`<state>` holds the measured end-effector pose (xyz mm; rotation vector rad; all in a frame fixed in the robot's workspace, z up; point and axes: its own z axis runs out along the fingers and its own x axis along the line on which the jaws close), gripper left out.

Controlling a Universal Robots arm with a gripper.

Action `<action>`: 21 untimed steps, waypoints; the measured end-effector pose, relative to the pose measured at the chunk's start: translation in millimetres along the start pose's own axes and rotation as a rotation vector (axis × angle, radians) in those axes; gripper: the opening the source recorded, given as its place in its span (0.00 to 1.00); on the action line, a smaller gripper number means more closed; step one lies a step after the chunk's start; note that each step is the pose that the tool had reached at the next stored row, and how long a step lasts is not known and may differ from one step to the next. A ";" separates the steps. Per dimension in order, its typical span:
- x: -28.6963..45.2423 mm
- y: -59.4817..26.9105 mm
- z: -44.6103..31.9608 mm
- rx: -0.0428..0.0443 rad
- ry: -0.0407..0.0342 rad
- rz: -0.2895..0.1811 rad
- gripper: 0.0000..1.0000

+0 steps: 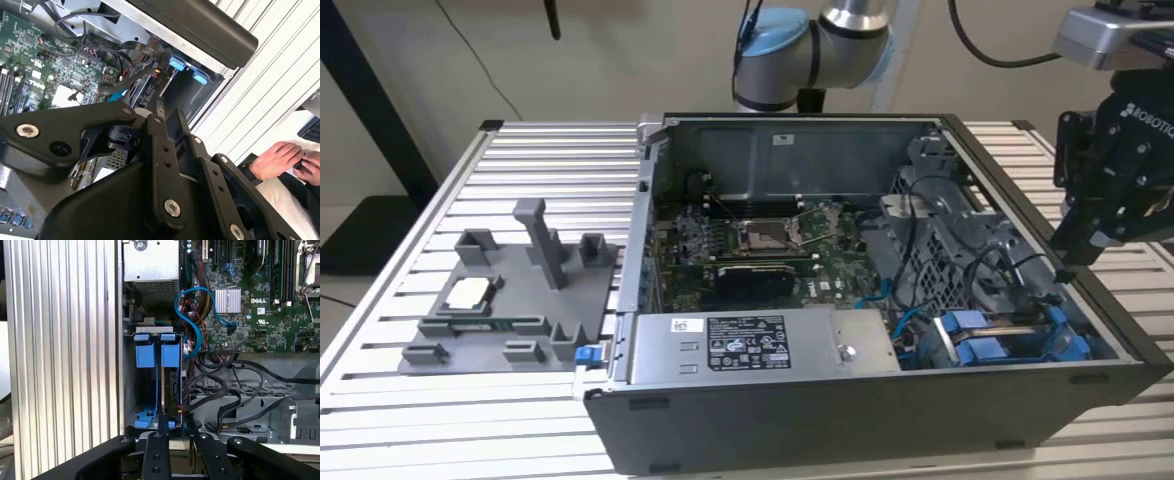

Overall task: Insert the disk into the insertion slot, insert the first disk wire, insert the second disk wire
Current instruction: 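Insert the second disk wire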

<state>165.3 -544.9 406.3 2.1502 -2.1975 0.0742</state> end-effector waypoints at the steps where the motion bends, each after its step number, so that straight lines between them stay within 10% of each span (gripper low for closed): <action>1: 0.0 0.0 -0.1 0.0000 0.0003 0.000 0.27; 21: -0.6 -25.6 -0.6 -0.0025 0.0004 -0.001 0.27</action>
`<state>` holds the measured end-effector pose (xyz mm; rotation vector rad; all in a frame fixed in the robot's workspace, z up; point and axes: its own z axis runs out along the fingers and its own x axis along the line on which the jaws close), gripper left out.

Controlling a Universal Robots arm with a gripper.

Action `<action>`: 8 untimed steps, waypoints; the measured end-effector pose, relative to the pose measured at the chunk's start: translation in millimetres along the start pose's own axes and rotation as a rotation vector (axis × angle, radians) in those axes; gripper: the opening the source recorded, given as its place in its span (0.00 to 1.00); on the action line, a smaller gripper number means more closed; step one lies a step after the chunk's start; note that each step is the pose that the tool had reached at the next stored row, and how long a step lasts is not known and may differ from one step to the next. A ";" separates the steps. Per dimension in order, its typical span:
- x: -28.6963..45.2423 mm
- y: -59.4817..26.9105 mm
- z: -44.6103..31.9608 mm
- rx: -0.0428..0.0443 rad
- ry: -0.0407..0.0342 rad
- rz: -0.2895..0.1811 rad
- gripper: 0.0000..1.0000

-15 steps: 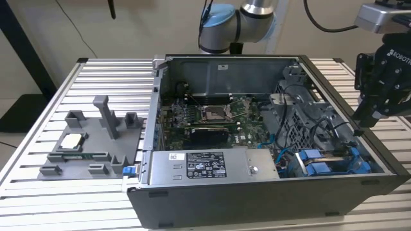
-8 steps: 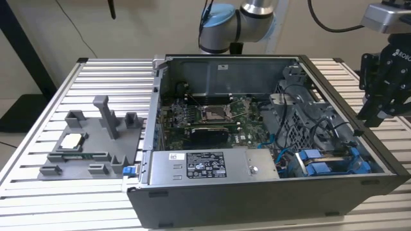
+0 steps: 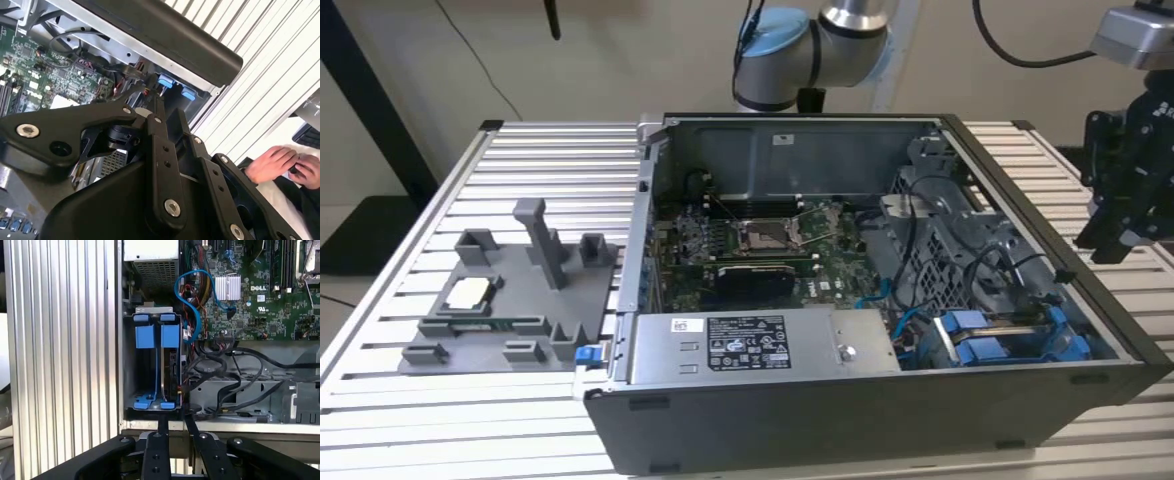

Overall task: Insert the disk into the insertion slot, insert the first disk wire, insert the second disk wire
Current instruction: 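Insert the second disk wire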

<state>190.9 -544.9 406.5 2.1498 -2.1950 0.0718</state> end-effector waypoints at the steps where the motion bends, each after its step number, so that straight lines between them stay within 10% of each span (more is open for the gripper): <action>1: 0.0 -1.7 0.0 -0.0002 -0.0001 0.000 0.27; 8: -0.2 -7.2 -0.1 -0.0009 0.0000 0.000 0.27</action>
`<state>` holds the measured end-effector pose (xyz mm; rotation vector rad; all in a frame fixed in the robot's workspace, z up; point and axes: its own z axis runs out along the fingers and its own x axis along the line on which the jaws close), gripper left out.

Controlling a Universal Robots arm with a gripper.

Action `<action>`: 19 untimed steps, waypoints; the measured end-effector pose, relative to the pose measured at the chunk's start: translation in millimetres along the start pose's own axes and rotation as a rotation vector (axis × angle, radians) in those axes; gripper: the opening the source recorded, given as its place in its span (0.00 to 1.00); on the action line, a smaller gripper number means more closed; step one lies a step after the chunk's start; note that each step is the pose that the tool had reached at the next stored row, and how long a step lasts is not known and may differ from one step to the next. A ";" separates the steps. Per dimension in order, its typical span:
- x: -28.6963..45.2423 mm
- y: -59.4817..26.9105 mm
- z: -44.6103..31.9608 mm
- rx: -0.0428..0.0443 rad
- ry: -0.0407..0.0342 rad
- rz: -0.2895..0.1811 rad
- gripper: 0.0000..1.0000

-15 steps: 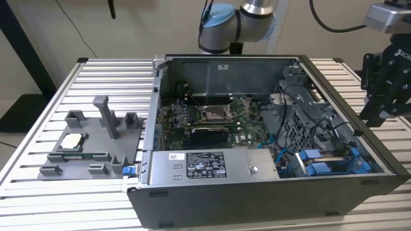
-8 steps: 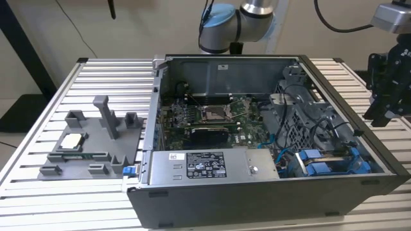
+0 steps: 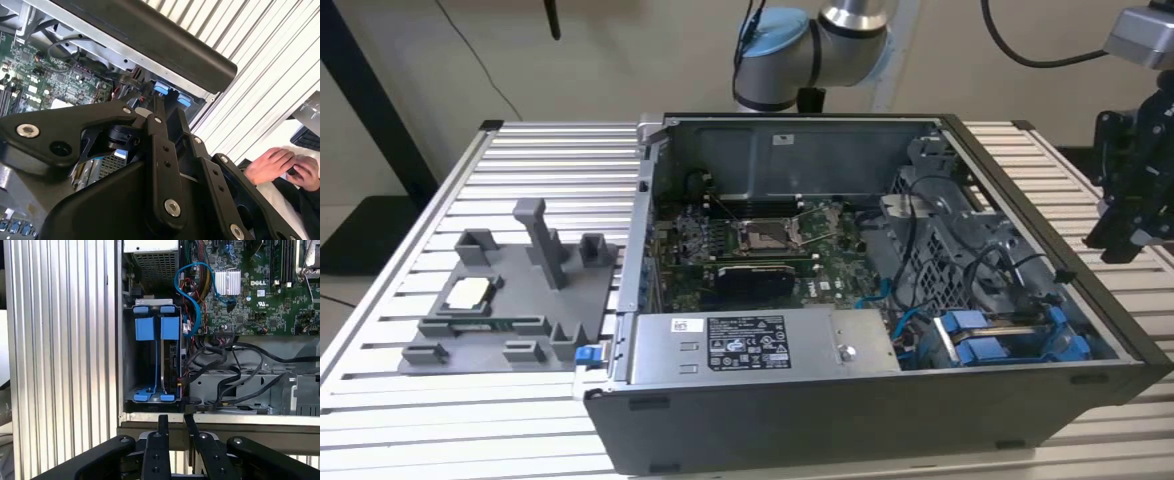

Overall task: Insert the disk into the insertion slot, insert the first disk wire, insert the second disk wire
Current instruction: 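Insert the second disk wire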

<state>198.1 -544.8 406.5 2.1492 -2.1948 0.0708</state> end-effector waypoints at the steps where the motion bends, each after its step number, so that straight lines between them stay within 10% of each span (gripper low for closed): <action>1: 0.0 0.0 0.0 0.0000 0.0000 0.000 0.27; 8: 0.0 -0.3 0.0 -0.0033 0.0000 -0.001 0.27; 13: 0.0 -1.3 0.0 -0.0565 0.0012 -0.005 0.27; 19: 0.0 -1.3 0.0 -0.0595 0.0011 -0.005 0.27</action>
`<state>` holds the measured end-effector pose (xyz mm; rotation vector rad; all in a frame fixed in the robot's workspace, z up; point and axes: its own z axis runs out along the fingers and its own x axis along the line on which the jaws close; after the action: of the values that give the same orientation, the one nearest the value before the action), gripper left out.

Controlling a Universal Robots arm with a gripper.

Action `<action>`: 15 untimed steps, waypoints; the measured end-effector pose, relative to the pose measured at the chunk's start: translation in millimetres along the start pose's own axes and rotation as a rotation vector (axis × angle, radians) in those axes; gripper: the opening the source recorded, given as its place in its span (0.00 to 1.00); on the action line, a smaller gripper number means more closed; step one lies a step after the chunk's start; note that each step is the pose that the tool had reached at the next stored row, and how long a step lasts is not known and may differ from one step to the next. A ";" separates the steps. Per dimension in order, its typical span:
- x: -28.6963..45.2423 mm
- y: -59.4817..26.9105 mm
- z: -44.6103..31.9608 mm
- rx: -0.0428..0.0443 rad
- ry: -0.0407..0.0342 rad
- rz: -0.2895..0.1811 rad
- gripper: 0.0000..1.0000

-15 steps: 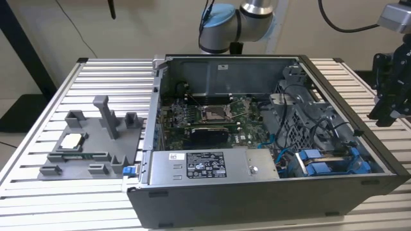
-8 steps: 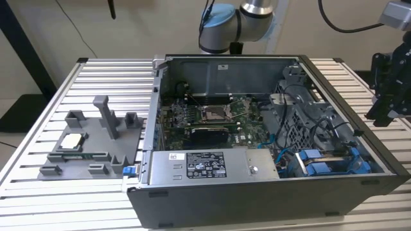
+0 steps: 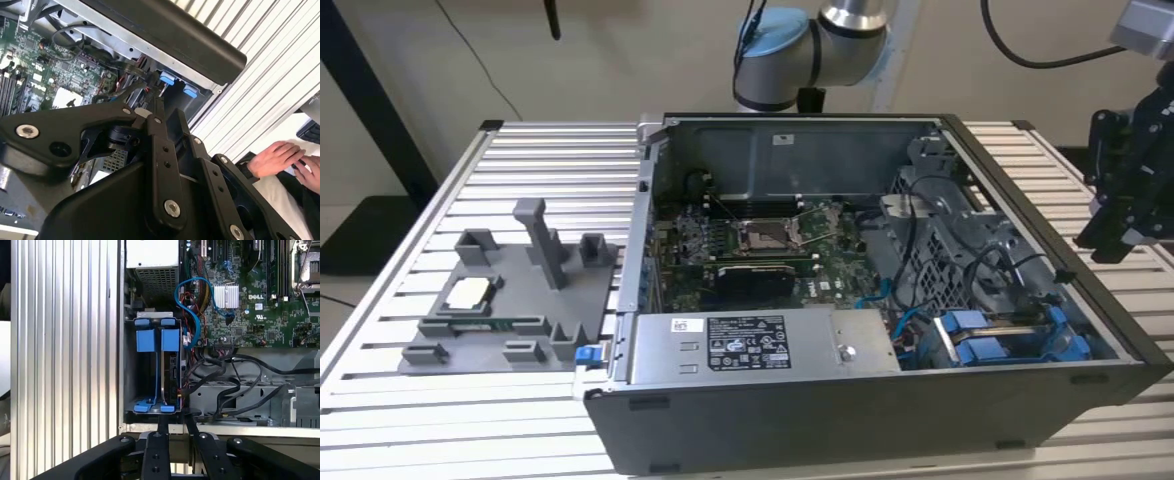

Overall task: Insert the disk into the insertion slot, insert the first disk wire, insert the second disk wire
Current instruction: 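Insert the second disk wire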

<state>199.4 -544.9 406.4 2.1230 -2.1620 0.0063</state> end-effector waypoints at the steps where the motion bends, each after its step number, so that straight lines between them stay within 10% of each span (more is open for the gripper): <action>1: 0.0 0.0 0.0 -0.0004 -0.0003 0.000 0.27; 15: -0.1 -2.3 0.2 -0.0038 -0.0012 0.000 0.27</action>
<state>201.7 -544.9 406.1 2.1220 -2.1605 0.0010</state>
